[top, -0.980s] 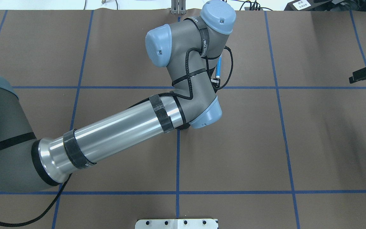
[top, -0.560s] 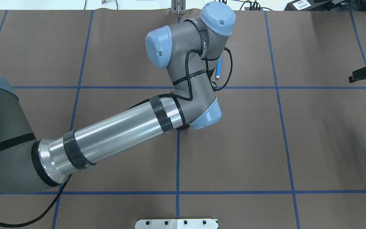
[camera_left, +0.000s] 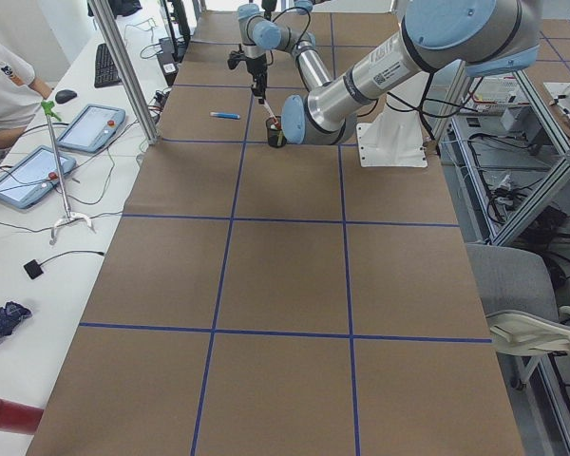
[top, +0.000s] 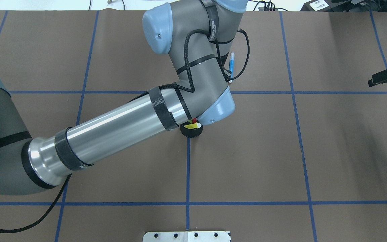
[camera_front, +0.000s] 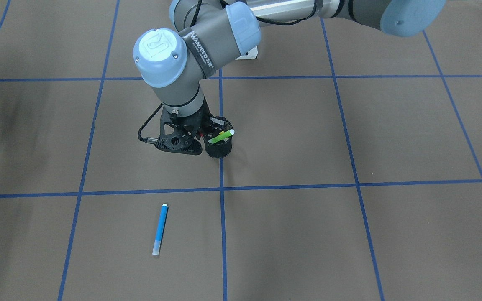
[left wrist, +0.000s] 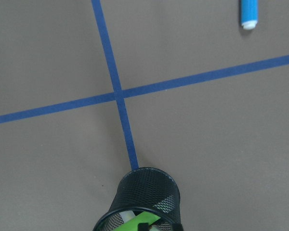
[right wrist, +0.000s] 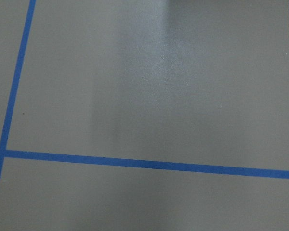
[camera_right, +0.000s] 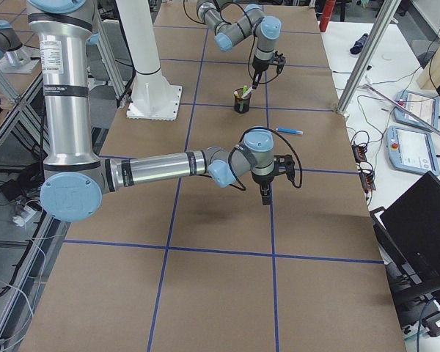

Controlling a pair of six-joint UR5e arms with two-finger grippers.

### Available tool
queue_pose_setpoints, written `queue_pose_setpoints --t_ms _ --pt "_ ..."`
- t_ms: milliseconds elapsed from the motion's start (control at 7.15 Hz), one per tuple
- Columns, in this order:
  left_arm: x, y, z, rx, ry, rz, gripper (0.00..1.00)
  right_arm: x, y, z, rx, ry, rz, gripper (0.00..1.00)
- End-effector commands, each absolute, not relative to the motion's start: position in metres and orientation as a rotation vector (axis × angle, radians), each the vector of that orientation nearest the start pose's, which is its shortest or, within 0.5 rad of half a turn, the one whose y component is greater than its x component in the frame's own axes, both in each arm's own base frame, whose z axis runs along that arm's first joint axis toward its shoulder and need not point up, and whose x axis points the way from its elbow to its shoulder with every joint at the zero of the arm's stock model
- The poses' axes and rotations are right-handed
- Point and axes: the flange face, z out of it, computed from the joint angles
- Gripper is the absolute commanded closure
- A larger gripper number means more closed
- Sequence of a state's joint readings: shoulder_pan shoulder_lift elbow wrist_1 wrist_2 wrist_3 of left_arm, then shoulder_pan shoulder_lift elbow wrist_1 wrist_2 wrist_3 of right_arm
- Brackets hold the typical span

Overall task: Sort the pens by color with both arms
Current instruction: 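Lift the red-capped marker out of the cup with the left gripper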

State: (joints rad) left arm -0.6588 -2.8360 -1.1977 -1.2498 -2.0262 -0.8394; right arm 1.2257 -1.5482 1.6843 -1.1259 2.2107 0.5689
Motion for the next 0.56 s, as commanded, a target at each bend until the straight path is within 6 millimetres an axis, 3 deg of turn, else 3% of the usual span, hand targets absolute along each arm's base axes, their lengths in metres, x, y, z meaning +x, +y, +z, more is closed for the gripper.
queue_pose_setpoints --t_ms 0,140,420 --pt "0.507 -0.569 -0.026 0.107 0.776 0.149 1.0 -0.109 -0.52 0.545 0.229 -0.805 0.027 0.01" --pt "0.492 -0.583 -0.026 0.179 0.811 0.109 1.0 -0.109 -0.521 0.545 0.231 -0.804 0.027 0.01" --pt "0.497 -0.605 0.044 0.373 0.961 -0.082 1.0 -0.109 -0.521 0.544 0.236 -0.8 0.027 0.01"
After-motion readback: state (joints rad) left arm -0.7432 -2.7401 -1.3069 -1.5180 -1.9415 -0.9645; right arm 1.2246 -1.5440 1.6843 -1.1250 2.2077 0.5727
